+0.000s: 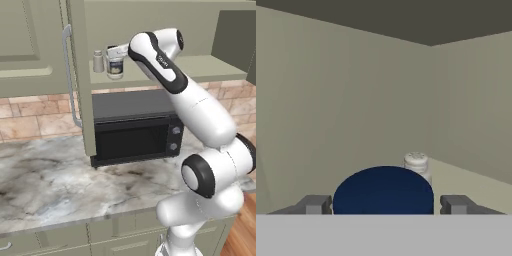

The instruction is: Collect the paprika, mayonnaise, and shaker from the cabinet and place them next to the stove.

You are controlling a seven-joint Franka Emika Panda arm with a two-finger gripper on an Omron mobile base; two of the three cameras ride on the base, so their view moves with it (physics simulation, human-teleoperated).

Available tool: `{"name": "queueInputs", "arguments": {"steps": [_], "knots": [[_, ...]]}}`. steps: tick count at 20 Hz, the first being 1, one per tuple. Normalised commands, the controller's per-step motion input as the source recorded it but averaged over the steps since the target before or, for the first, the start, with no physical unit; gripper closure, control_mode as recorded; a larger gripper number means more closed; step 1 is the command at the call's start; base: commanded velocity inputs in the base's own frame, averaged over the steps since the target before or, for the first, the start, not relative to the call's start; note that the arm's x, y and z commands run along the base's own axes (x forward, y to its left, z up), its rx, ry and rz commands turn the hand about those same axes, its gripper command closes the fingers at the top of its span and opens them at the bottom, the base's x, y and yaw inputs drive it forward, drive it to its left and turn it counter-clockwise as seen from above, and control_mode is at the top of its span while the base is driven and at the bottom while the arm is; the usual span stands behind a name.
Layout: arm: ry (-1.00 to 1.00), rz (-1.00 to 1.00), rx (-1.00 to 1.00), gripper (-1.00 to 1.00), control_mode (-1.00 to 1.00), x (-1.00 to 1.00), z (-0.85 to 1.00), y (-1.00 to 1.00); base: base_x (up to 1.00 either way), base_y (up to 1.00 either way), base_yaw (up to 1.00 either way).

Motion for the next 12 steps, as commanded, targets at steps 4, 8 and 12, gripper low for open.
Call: {"name": "queueInputs", "arguments": {"steps": [4,8,12], "knots": [[-0.04,0.02,0.0,1.0,-1.0,-0.84,0.0,-0.16,0.0,0.0,0.0],[-0.06,0.01,0.01,1.0,-1.0,-0.99,0.0,-0.3,0.0,0.0,0.0],[-0.02,0.02,0.01,1.0,-1.0,-0.94,0.0,-0.34,0.0,0.0,0.0]]}}
